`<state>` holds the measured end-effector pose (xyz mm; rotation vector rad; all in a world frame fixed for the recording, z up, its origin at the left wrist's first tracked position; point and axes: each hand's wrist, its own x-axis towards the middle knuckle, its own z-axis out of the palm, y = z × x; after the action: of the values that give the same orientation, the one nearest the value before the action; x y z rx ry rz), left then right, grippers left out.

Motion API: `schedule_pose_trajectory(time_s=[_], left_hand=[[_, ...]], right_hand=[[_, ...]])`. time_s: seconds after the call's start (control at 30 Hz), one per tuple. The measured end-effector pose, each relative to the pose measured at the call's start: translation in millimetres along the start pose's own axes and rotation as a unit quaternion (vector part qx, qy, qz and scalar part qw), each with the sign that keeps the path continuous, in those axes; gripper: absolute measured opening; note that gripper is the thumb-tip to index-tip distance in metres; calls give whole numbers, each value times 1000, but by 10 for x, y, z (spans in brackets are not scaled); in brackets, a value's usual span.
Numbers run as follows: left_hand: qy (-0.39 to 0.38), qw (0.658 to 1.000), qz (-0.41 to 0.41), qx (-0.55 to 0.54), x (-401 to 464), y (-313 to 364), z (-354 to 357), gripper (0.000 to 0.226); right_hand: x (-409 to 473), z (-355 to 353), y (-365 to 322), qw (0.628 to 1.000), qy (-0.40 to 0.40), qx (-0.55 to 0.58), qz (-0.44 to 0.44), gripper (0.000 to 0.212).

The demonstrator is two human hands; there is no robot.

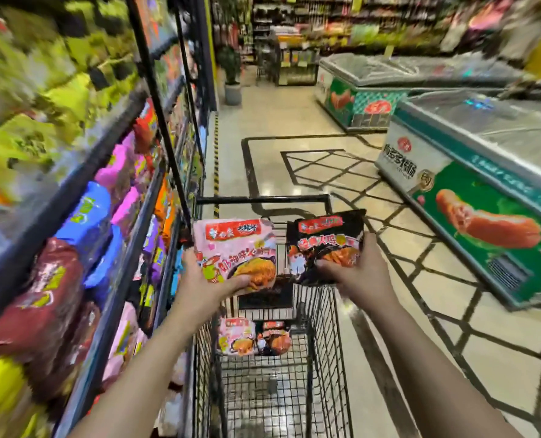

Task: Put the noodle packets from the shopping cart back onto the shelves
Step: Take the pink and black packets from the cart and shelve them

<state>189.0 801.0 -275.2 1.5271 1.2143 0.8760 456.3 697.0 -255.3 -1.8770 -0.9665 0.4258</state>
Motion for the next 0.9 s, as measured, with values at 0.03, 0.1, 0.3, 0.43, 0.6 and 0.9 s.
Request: schedule_pose_trajectory(time_s=[0.03, 0.1, 0.3, 0.43, 0.6, 0.9], left_hand=[[5, 1000, 6, -9, -57, 66, -33, 93], [19, 1000, 17, -14, -218, 274, -105, 89], [88, 995, 37, -27, -614, 727, -134, 103], [133, 989, 46, -48, -1059, 1048, 9, 102], [194, 978, 25, -80, -1610, 1080, 54, 106], [320, 947, 1, -27, -2724, 1308, -130, 89]], right_hand=[[-18, -98, -66, 1000, 0, 4, -6, 76], [-82, -309, -217, 1000, -9, 15, -20, 75], [-163, -796, -469, 996, -31, 58, -63, 80], [-228, -1062, -596, 990, -58, 73, -104, 80], [-388, -1252, -715, 979, -102, 81, -154, 80], [-899, -1208, -1111, 949, -228, 95, -196, 90]])
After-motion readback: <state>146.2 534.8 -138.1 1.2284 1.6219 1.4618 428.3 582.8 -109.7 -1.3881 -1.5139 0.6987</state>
